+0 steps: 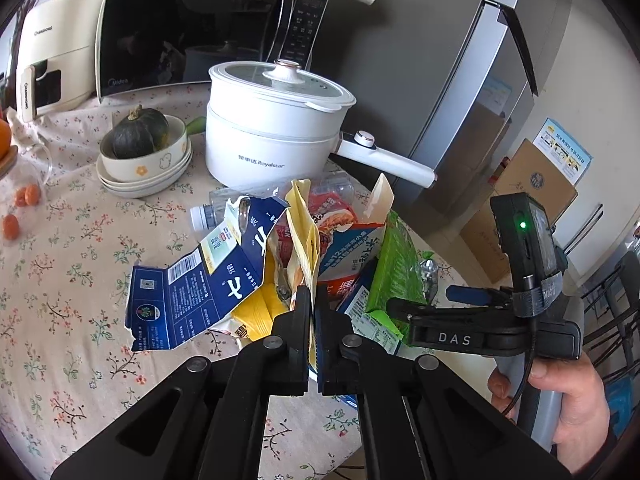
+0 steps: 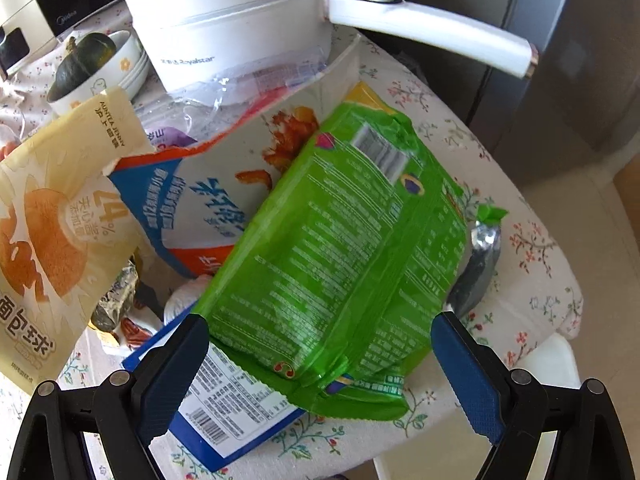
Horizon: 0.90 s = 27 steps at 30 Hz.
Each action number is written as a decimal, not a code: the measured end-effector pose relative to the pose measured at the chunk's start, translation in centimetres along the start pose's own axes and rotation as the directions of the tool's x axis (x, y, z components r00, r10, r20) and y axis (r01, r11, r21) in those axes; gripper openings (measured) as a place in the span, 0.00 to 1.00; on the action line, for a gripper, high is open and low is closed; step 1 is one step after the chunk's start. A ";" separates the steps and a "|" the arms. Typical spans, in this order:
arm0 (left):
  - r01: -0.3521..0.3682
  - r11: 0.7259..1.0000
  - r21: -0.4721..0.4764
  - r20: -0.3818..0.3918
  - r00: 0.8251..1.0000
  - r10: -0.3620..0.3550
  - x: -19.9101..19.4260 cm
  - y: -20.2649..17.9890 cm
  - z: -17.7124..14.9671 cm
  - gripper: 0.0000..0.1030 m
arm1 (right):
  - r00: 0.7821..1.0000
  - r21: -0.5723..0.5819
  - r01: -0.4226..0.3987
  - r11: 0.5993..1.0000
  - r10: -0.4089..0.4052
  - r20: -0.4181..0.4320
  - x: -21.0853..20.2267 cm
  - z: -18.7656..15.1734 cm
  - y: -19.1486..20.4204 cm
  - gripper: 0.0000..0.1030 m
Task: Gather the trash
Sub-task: 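Grasp the green snack bag with the right tool while the left tool holds the strip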
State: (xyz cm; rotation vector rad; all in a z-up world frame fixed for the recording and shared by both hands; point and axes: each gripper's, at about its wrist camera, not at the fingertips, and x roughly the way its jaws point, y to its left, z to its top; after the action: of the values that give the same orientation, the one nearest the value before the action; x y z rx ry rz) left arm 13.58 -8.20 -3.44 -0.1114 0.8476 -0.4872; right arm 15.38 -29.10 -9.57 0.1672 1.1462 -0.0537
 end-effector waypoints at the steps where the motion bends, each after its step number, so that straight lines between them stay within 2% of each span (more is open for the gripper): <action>1: 0.011 1.000 -0.005 0.005 1.000 -0.011 -0.1 0.1 0.1 0.01 | 1.000 0.032 -0.020 0.999 0.021 -0.014 0.2 -0.3 -0.8 0.92; 4: 0.030 0.999 -0.010 0.034 0.999 -0.030 -0.9 0.1 0.5 0.01 | 0.998 0.052 -0.050 0.997 0.052 -0.026 -0.2 -1.1 -1.7 0.91; 6: 0.040 0.999 -0.011 0.042 0.998 -0.040 -1.3 0.0 0.6 0.01 | 0.996 0.128 -0.091 0.988 0.091 0.001 -1.3 -1.7 -3.4 0.91; 9: 0.023 1.000 0.004 0.042 0.999 -0.023 -1.4 0.0 0.6 0.01 | 0.974 0.318 -0.215 0.923 0.225 0.004 -1.4 -2.7 -7.3 0.91; 10: 0.024 1.000 0.001 0.041 0.999 -0.024 -1.4 0.1 0.6 0.01 | 0.970 0.361 -0.228 0.904 0.244 0.003 -1.1 -2.9 -8.3 0.91; 11: 0.026 1.000 -0.007 0.041 0.999 -0.026 -1.4 0.2 0.6 0.01 | 0.974 0.369 -0.211 0.905 0.227 0.000 -1.1 -3.0 -8.7 0.90; 14: 0.040 0.999 -0.024 0.050 0.998 -0.038 -1.7 0.3 0.7 0.01 | 0.995 0.224 -0.094 0.970 0.099 -0.011 -1.6 -2.9 -6.8 0.90; 18: 0.048 0.999 -0.027 0.077 0.996 -0.045 -2.4 0.0 0.7 0.01 | 0.999 0.086 -0.026 0.996 0.025 0.021 -1.5 -2.9 -2.4 0.90; 22: 0.036 0.999 -0.024 0.078 0.996 -0.034 -2.7 0.4 0.5 0.01 | 0.992 -0.076 0.072 0.994 -0.063 0.112 -1.5 -3.6 2.6 0.90; 27: 0.050 0.998 -0.043 0.091 0.995 -0.046 -3.2 1.0 0.7 0.01 | 0.973 -0.170 0.210 0.963 -0.188 0.136 1.0 -3.9 5.4 0.83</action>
State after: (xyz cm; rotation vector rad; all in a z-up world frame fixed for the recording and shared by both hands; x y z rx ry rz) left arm 12.69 -5.97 -1.04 -0.1946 0.7697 -0.5041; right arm 12.99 -23.15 -11.48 -0.1145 1.0401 -0.1343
